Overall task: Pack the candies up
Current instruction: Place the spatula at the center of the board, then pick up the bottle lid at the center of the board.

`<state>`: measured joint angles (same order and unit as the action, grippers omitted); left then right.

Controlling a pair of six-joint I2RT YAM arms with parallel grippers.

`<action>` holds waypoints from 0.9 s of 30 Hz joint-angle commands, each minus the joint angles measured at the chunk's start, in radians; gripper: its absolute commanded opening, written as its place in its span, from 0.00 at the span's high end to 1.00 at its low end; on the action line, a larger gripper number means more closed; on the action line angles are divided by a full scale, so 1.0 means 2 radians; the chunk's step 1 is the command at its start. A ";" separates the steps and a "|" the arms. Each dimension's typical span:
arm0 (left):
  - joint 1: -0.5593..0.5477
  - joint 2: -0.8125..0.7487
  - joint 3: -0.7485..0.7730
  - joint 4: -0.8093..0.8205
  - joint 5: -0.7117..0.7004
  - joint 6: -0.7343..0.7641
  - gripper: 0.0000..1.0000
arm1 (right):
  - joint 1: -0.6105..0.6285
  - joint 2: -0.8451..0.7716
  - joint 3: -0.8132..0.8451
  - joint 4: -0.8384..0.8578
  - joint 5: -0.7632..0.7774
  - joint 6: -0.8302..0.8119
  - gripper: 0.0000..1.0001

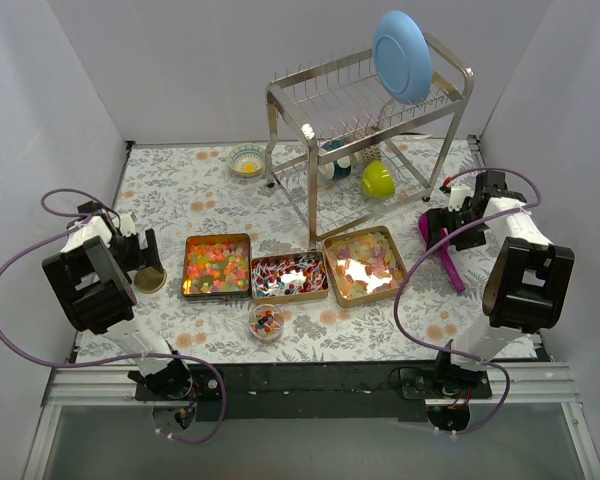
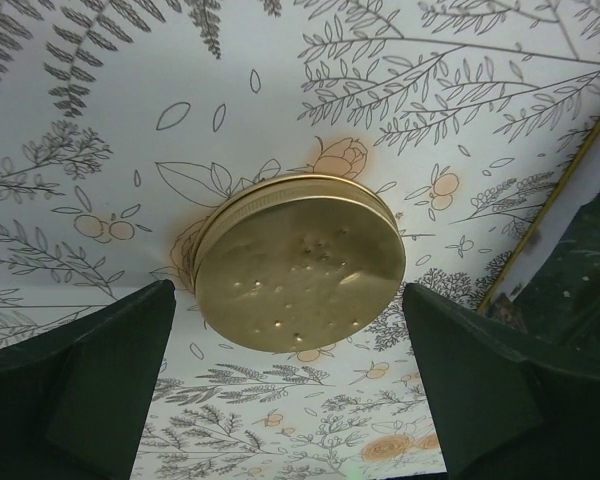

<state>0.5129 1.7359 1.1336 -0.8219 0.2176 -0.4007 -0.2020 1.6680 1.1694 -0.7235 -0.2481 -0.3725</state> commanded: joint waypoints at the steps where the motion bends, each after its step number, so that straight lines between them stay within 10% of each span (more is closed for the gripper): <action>1: -0.002 -0.010 -0.030 0.026 0.005 -0.001 0.02 | 0.003 -0.019 0.013 -0.008 -0.019 0.003 0.02; 19: -0.052 -0.014 -0.067 0.071 -0.058 -0.053 0.05 | 0.013 0.005 0.007 -0.007 -0.032 -0.005 0.02; 27: -0.054 -0.026 -0.051 0.051 -0.048 -0.050 0.22 | 0.017 0.006 0.009 -0.009 -0.028 -0.008 0.02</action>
<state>0.4118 1.7027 1.0309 -0.7074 0.0494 -0.4988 -0.1719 1.6840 1.1641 -0.7330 -0.2909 -0.3740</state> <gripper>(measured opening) 0.864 0.981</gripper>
